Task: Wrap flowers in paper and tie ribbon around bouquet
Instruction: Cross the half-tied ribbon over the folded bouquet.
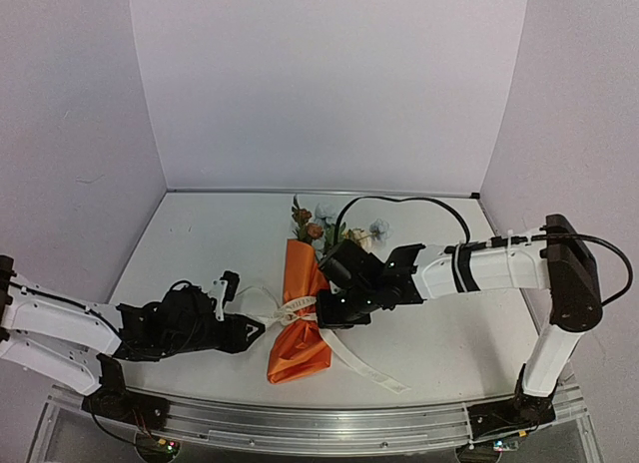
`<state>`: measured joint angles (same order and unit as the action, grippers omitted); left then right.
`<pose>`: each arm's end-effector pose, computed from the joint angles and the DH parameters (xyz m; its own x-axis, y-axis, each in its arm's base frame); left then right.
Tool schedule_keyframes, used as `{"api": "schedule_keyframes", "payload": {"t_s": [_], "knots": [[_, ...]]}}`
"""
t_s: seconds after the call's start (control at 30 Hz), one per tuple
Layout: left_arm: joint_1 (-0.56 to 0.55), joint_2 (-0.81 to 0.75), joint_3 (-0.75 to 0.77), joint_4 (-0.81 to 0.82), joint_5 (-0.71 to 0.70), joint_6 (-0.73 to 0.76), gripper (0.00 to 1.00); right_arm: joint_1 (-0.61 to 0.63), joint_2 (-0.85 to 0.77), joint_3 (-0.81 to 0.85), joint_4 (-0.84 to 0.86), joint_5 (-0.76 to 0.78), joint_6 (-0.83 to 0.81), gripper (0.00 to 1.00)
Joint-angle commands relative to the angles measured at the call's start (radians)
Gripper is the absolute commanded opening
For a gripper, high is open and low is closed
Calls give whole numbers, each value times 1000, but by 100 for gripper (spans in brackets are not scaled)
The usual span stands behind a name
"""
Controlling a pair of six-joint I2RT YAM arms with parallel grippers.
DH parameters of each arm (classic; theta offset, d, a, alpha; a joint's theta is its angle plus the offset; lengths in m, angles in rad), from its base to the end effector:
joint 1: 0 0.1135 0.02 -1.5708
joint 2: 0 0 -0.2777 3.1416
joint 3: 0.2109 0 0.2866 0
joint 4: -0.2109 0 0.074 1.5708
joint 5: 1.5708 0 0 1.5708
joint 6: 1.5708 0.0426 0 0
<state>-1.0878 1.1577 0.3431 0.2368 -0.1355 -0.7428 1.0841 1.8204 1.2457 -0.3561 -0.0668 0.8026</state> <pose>0.1174 -0.2115 0.1417 -0.7448 -0.0227 -0.6669 0.4361 0.7399 -0.5122 0.1967 0.3779 0.1872 -0.9083 -0.1823 -0.3765 -0.3559 0.8096 0.4667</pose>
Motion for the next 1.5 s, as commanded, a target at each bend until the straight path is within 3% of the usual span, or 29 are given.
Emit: {"api": "schedule_keyframes", "payload": {"t_s": [0.0,0.17,0.3,0.4,0.57,0.73,1.03,1.47], "knots": [[-4,-225,-38,-59,-33,-27,42,4,12,37,-1,39,6,0],[-4,-476,-64,-179,-38,-19,50,4,16,39,-2,40,4,0],[-2,-499,11,-230,-89,49,55,5,18,42,1,39,4,0],[34,-335,141,-258,-83,160,55,5,17,42,4,47,8,0],[128,13,317,-170,124,307,51,6,6,15,34,58,30,0],[210,220,427,-137,338,410,50,6,11,-1,97,32,52,0],[242,387,515,-139,519,477,48,6,17,-17,125,24,73,0],[252,476,559,-160,500,518,48,0,24,-30,139,25,83,0]]}}
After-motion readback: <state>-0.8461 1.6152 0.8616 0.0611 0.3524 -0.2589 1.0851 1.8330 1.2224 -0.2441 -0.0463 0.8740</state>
